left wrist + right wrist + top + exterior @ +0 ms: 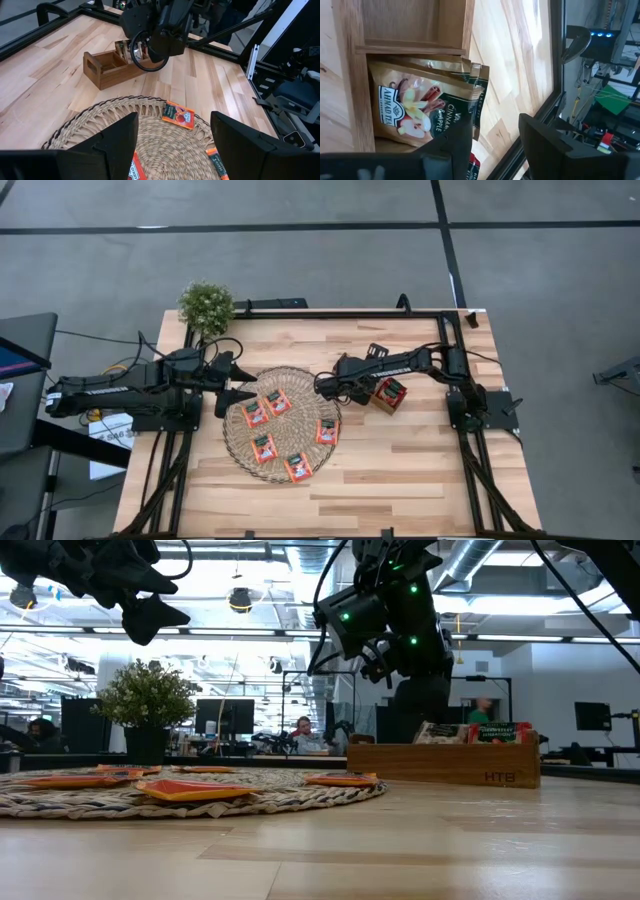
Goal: Pick & Place Tea
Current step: Put the brown tea bag into the middle section of the wooden organizer, then put the orange tea bag into the left section of the wooden organizer
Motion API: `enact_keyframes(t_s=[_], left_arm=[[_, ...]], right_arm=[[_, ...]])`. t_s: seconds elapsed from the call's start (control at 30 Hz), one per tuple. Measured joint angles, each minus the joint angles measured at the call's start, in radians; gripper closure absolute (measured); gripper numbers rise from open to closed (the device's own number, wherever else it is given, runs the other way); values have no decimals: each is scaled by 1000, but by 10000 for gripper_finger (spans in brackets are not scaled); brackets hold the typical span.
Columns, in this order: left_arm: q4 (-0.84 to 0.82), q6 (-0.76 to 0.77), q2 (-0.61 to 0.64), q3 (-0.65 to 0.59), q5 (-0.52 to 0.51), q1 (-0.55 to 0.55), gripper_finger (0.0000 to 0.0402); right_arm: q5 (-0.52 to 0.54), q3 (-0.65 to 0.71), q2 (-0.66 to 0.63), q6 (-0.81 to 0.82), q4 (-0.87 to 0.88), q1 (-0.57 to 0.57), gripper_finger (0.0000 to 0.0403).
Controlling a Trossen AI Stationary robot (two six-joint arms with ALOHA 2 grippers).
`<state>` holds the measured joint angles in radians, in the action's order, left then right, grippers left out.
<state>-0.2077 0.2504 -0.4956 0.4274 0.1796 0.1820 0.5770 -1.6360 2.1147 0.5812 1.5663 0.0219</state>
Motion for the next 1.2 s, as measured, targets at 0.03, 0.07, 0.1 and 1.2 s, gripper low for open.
enact_keyframes(t_s=[0.03,0.07,0.1,1.2], left_arm=[[0,0,0,0,0,0,161],[0,0,0,0,0,0,161],[0,0,0,0,0,0,161],[1,146,0,0,54,0,161]], right_arm=[[0,0,0,-6,0,0,250],[0,0,0,-6,0,0,251],[0,0,0,-6,0,0,252],[91,344,-772,118,-394,-306,285]])
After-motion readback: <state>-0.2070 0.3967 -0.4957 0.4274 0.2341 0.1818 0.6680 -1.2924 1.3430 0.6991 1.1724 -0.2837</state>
